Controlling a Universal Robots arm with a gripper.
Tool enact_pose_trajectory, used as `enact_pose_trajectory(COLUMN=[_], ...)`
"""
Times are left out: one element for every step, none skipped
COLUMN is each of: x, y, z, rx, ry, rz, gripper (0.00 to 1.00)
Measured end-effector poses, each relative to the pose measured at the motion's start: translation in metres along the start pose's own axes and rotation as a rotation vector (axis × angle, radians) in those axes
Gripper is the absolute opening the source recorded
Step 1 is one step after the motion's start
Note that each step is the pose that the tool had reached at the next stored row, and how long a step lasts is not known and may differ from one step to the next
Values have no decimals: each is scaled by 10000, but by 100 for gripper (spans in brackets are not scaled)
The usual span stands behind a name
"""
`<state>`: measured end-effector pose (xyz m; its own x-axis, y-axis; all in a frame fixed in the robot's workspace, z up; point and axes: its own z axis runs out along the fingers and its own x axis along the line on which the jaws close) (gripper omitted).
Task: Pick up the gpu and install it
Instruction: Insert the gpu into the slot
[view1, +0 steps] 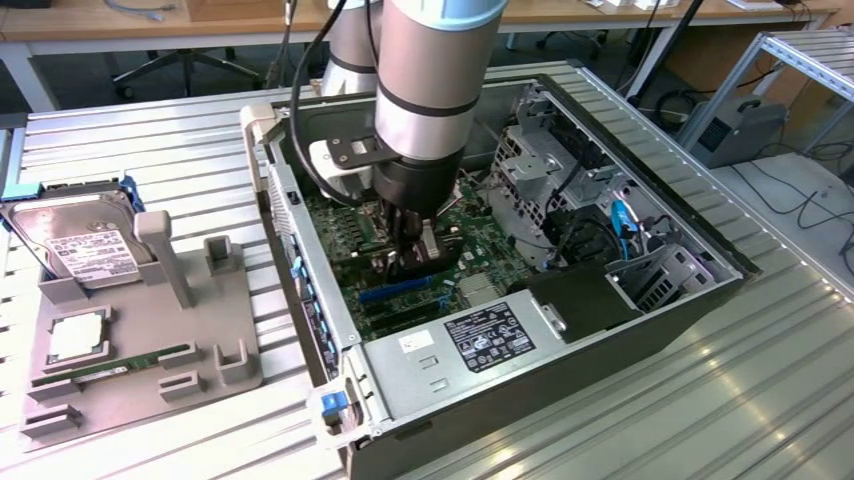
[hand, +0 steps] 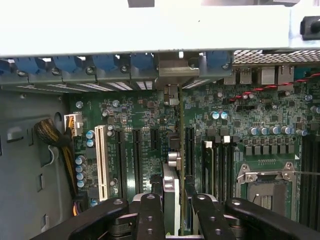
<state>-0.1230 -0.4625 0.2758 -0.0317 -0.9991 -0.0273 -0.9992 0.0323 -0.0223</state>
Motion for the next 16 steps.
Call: enact_pose_trajectory(x=[0,0,1,1,1,0,0,0,0,0,-1,-2,-9,-18,-33,-42], y=[0,0,0,-2,-4,-11,-31,-40,-44,-44,-44,-45,-45,-44,-44,-43], z=[2,4,5,7,8,10,15,18,21,24,27,29,32,33,34,35], rx=[2,4,6,7,7,7,7,7,6,6,6,6,7,7,7,7], ry=[44,98,151,178,182,183,183,183,185,185,185,184,184,184,185,185], rz=[-2,-3,-4,-5,-5,-5,-4,-5,-4,-3,0,4,21,38,50,56], gripper=[27,27,27,27,27,27,27,27,27,27,27,27,27,27,27,27])
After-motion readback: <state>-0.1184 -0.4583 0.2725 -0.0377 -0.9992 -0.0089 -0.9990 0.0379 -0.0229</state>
